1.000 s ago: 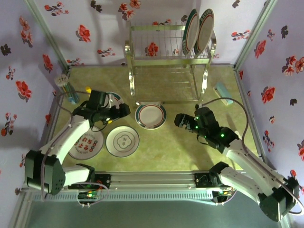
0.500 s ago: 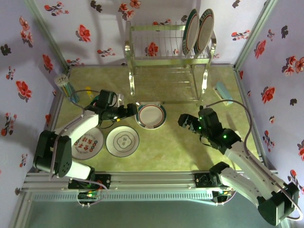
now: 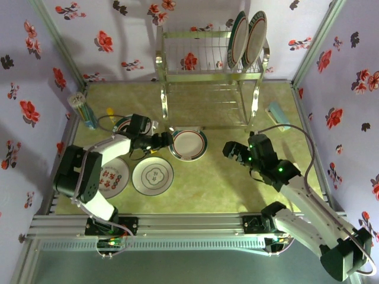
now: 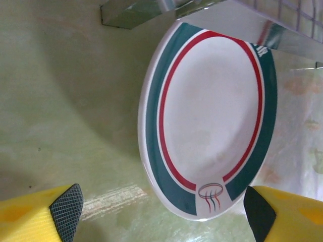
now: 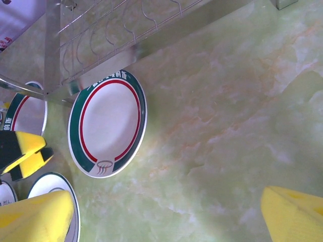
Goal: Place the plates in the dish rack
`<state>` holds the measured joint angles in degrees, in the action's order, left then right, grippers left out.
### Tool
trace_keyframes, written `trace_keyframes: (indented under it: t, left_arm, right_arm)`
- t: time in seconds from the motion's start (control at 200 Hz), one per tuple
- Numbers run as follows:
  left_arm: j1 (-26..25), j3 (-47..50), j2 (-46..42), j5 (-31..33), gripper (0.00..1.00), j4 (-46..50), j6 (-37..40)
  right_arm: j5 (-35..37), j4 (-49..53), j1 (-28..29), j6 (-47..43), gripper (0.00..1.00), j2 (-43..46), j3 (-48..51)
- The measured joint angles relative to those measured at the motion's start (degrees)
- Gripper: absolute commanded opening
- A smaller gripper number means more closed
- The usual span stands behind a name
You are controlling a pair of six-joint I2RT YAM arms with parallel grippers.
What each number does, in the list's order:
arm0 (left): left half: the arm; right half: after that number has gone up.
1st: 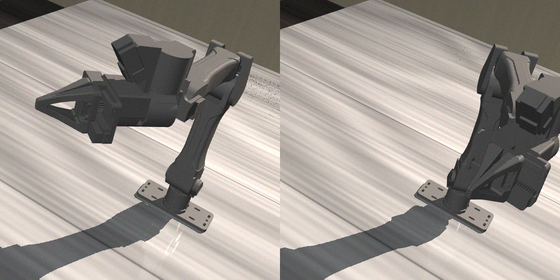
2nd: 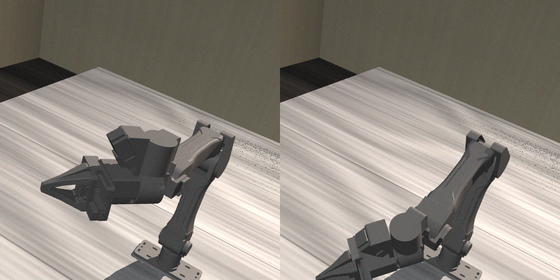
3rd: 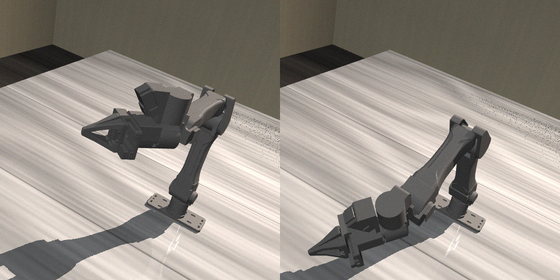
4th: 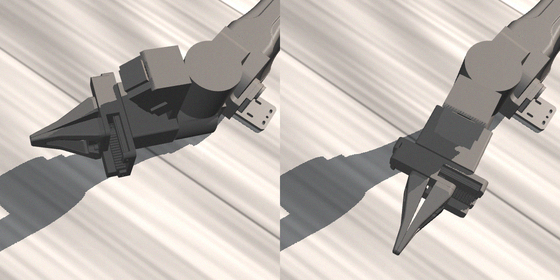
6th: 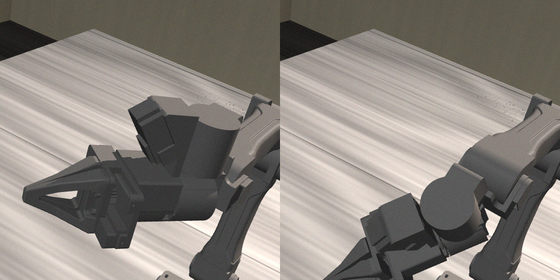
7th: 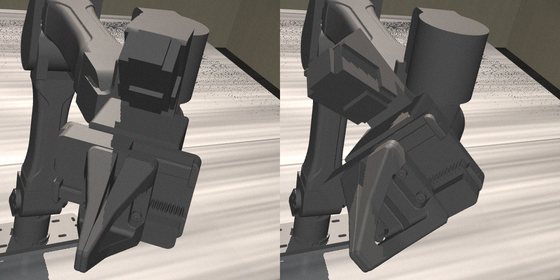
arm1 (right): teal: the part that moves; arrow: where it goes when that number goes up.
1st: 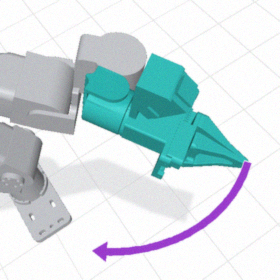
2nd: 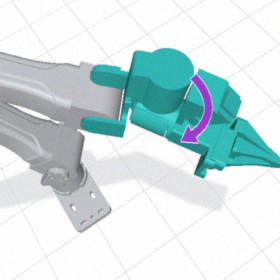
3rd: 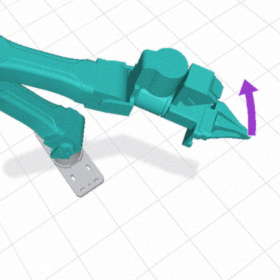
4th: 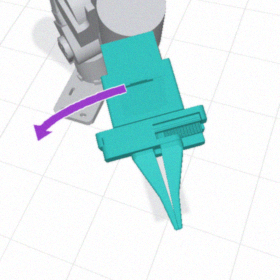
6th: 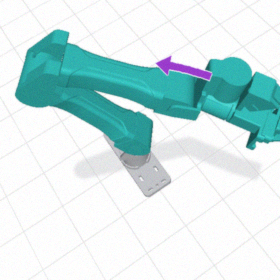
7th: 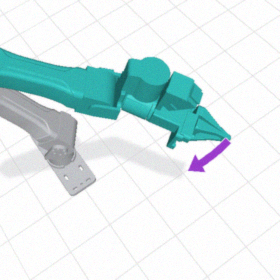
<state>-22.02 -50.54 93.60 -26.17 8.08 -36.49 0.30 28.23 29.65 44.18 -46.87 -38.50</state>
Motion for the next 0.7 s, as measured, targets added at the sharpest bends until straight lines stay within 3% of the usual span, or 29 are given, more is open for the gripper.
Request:
trace_keyframes:
  t: [0.7]
  left_arm:
    - [-1.4, -3.7, 6.0, 0.0, 0.79, -3.0, -2.6]
  right_arm:
    - [-0.1, 0.4, -0.9, 0.0, 0.96, 0.3, 1.0]
